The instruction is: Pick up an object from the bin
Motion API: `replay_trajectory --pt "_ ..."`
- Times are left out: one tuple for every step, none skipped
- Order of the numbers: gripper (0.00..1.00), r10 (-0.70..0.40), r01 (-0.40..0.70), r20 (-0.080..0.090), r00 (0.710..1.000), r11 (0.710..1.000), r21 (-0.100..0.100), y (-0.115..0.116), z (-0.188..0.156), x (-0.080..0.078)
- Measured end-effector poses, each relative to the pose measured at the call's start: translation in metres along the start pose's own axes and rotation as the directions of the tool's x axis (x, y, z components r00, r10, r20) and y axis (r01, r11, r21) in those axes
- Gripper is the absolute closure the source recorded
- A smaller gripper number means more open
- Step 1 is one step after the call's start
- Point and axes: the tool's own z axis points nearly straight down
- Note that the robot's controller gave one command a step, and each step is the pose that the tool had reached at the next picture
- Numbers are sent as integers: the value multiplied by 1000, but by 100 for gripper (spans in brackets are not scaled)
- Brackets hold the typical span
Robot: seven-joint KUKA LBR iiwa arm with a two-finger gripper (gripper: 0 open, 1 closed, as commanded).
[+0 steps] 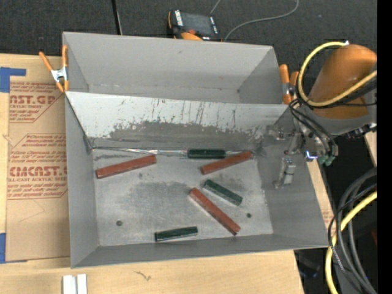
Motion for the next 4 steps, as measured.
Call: replay_trajectory --pt "0 48 -48 4 999 999 -2 51 106 14" --pt "100 47 -47 0 999 999 -1 49 104 14" --pt "0 47 -47 -2 999 999 -1 49 104 14" --pt "0 -21 21 -14 1000 1000 -2 96 105 6"
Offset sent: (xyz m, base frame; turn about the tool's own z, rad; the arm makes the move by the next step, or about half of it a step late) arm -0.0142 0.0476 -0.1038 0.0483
